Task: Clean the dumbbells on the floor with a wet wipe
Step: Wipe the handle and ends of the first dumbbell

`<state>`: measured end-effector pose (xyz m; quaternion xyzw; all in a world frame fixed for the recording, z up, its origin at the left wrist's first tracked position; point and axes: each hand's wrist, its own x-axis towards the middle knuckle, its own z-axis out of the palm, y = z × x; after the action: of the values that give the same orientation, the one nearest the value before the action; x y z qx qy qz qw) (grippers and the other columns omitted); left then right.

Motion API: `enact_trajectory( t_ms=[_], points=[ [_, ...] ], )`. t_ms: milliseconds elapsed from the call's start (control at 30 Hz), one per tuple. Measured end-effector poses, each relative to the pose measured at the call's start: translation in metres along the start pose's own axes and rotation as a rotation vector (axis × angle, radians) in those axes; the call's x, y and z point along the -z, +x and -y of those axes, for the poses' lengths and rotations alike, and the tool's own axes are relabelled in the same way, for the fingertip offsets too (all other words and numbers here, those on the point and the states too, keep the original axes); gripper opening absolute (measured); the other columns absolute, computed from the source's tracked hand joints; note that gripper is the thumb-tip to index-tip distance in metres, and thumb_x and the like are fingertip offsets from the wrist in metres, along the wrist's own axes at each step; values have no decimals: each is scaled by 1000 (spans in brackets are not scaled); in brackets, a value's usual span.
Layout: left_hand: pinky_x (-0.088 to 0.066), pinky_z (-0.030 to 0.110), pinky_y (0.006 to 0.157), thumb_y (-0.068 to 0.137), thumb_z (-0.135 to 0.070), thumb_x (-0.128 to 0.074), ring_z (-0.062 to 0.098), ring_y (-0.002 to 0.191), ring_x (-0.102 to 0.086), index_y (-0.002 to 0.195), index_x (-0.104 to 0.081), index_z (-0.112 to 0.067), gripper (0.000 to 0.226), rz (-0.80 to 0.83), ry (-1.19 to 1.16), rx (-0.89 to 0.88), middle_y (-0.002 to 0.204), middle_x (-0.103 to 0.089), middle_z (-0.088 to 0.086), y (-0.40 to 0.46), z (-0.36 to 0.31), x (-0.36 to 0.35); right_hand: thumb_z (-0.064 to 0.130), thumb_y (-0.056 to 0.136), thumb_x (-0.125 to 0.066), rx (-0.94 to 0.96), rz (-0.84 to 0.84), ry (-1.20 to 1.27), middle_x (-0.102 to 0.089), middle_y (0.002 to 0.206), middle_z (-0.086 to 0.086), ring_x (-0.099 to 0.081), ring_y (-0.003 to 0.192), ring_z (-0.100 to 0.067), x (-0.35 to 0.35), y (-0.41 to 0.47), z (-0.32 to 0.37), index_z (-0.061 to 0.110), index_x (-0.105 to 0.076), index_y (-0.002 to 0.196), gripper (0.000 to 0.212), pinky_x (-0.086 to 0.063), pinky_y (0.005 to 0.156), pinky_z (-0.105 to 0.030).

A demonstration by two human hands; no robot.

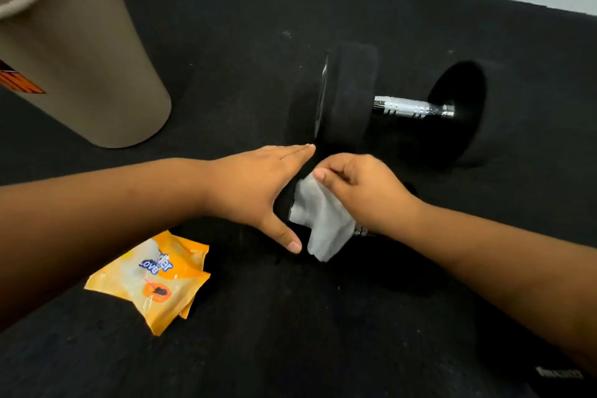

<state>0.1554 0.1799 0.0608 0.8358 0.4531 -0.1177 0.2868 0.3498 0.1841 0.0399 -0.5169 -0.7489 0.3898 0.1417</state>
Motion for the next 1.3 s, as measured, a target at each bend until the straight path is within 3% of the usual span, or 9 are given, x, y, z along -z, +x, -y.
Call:
enact_trajectory(
  t_ms=[167,267,433,500,700,900,1067,1200,1300],
  points=[
    [-2,13,108,56,-76,-69,6,145,1,151,14,-21,138,18,-32,-16,160,6,-10,0,2,-1,30,97,-51,-15,43,-145,-66,117,1,-61,107,-12,-15,-5,-10,17,-55,128,33,-43,79,-12],
    [-1,15,110,56,-75,-70,6,145,1,151,13,-20,138,-5,-32,-36,160,5,-9,-3,2,-4,41,97,-47,41,167,-302,-64,114,-2,-62,103,-18,-23,-13,-15,17,-52,123,35,-49,87,-31],
    [1,20,115,57,-77,-68,7,145,2,151,13,-18,138,-46,0,-55,161,5,-6,-4,3,-7,55,97,-36,195,258,-741,-62,103,-3,-62,89,-22,-42,-10,-12,17,-46,116,44,-49,74,-35],
    [2,20,114,58,-77,-68,7,145,2,151,13,-19,137,-47,-2,-57,161,5,-6,-4,4,-7,57,96,-37,140,351,-686,-63,95,-2,-62,83,-19,-40,1,-8,15,-46,121,49,-47,70,-32],
    [-3,14,109,58,-75,-70,8,145,-1,151,13,-21,136,-11,-37,-34,160,2,-9,-1,3,-1,54,97,-37,-211,594,-174,-56,79,5,-53,72,-8,-14,27,-12,19,-56,88,42,-39,62,-21],
    [-2,14,109,57,-75,-71,7,145,-1,152,11,-19,137,-24,-50,-37,161,0,-7,-1,3,-2,41,90,-60,86,83,-234,-60,99,-3,-59,91,-17,-12,22,-19,13,-62,107,33,-48,79,-32],
    [3,12,107,59,-72,-72,7,145,0,152,11,-18,136,-29,-44,-47,161,2,-6,-5,2,-1,41,96,-51,181,499,-540,-57,125,-3,-57,111,-19,-16,-1,-18,15,-46,134,46,-44,94,-31],
    [2,15,110,60,-74,-70,7,146,0,152,11,-19,135,-32,-31,-53,161,1,-6,-5,3,-3,50,96,-46,103,538,-532,-51,81,7,-53,79,-15,-27,12,-14,16,-48,103,35,-39,70,-29],
    [-1,17,112,60,-74,-70,7,146,0,153,10,-20,134,-31,-31,-52,161,1,-6,-5,3,-2,54,95,-45,66,620,-423,-56,84,3,-55,80,-15,-23,23,-13,12,-56,105,45,-39,68,-24]
  ],
)
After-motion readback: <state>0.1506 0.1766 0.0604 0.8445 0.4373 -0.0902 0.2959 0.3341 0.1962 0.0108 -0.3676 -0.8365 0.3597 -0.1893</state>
